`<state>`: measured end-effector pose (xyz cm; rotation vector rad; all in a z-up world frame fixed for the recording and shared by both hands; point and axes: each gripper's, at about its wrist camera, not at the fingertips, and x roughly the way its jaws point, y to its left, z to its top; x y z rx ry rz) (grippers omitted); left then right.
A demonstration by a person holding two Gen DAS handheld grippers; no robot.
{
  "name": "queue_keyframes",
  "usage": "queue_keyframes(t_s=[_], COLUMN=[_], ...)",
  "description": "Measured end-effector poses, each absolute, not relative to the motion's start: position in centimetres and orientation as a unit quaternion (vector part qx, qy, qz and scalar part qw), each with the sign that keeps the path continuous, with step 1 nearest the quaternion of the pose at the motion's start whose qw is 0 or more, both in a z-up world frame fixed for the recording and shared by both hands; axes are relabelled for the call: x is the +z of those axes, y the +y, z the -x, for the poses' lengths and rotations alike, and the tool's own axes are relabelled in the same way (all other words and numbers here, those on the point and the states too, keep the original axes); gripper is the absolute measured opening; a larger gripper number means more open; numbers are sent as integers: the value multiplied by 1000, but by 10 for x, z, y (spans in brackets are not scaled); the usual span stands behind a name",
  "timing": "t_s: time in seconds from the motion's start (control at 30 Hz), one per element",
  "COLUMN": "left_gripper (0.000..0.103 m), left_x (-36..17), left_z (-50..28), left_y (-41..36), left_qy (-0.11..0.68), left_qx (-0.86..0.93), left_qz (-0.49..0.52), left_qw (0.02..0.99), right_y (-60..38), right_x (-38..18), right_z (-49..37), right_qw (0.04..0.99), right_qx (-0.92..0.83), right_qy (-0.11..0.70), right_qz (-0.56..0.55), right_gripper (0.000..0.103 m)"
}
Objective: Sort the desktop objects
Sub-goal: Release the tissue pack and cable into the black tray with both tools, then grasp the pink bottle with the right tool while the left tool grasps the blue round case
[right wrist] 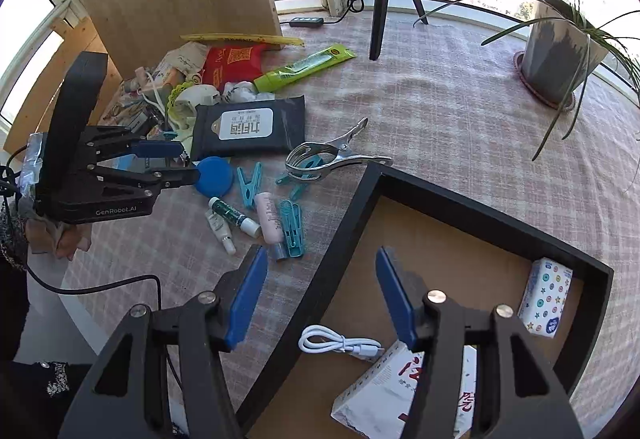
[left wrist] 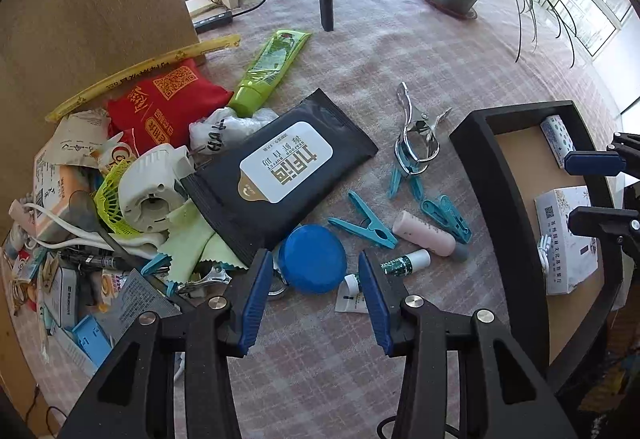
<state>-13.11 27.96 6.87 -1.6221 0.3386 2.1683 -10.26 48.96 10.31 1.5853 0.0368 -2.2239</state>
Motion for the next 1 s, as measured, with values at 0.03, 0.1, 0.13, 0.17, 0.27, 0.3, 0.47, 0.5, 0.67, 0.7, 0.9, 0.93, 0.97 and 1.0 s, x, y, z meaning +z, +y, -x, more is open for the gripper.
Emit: queue_keyframes(t_s=[0.03,0.1,0.13,0.17,0.27,0.3,0.47,0.5,0.67,0.7,0.9,0.93,0.97,1.0], left_gripper=[42,44,47,54,57,57,57,57,57,57,56,56,56,55], left_x=[65,59,56,52,45,44,38,38,38,38,36,35,33,31], left_z=[133,134,136,137,143,146,157,159,162,160,138,134,130,127], left_y=[280,281,282,282,284,285,290,291,296,297,298,298,296,295], left_qy=[123,127,128,130,126,124,121,118,114,117,139,140,139,140], left_qx=[776,768,766,764,760,759,758,758,755,754,746,743,739,736], left_qz=[584,591,594,597,603,604,606,605,606,605,599,600,604,606], left_qw=[204,210,210,207,207,208,212,214,224,229,256,260,265,268], right_y=[481,466,460,454,443,440,438,438,432,431,430,430,430,430], right_x=[100,92,87,83,66,60,36,32,25,25,24,23,22,21], right_z=[104,109,112,115,126,129,143,145,151,151,152,152,152,153], right_qw=[213,226,230,232,238,239,231,228,222,224,226,228,227,228], right_qx=[-792,-783,-778,-773,-756,-750,-731,-730,-729,-728,-724,-723,-722,-720], right_qy=[13,16,15,12,-12,-21,-55,-59,-54,-55,-57,-59,-62,-67], right_qz=[-572,-580,-584,-590,-609,-616,-639,-642,-645,-646,-649,-650,-651,-652], right_gripper=[55,54,51,50,46,45,44,44,44,44,44,44,44,43])
